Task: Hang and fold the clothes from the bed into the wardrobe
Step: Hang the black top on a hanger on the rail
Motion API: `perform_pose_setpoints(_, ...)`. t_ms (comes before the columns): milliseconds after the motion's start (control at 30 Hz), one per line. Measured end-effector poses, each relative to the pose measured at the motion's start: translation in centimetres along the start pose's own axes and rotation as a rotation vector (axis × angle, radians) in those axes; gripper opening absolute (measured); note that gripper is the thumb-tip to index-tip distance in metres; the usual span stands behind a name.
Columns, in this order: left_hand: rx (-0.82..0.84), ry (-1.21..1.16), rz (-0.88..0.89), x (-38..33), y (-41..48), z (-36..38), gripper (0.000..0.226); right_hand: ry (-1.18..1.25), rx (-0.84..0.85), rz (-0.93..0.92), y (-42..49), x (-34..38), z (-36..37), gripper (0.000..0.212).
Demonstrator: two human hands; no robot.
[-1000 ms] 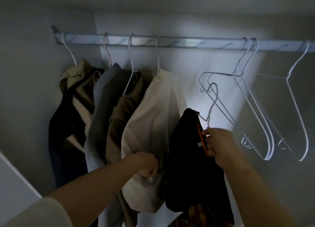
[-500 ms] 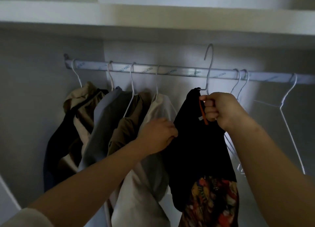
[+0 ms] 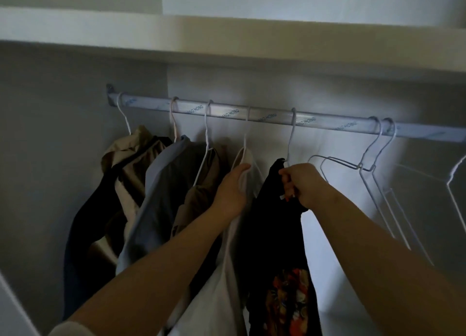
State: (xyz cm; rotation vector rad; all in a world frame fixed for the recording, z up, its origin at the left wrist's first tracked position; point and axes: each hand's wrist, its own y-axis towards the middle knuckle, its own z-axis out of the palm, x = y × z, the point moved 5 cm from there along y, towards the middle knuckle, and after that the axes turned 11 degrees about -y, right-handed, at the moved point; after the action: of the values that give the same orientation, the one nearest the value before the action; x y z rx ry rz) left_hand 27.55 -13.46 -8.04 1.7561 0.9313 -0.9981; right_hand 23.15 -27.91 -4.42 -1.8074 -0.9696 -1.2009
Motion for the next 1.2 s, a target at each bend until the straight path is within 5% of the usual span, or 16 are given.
perform_pose_setpoints(167, -0.033, -0.221, -0.074, 0.2, -0.6, 0.5, 0.045, -0.707, -0.309, -0.287, 0.1, -0.3, 1.6, 0.017)
perform_pose_setpoints(400, -0.026, -0.281, -0.109, 0.3, -1.6, 0.3, 0.051, -0.807, -0.641, -0.45, -1.4, -1.6, 1.5, 0.03)
perform_pose_setpoints(733, 0.011, -0.221, -0.133, 0.8, -7.2, -0.7, 0.067, -0.485, -0.398, -0.313, -7.2, -10.4, 3.6, 0.065)
perform_pose_setpoints(967, -0.004, -0.234, -0.147, 0.8, -12.3, -0.7, 0.061, -0.593, -0.228, -0.169, -11.1, -16.1, 5.6, 0.049)
perform_pose_setpoints(1200, -0.099, -0.219, -0.183, 3.1, -20.9, -0.3, 0.062, -0.644, -0.287, -0.142, -16.7, -18.4, 4.8, 0.05)
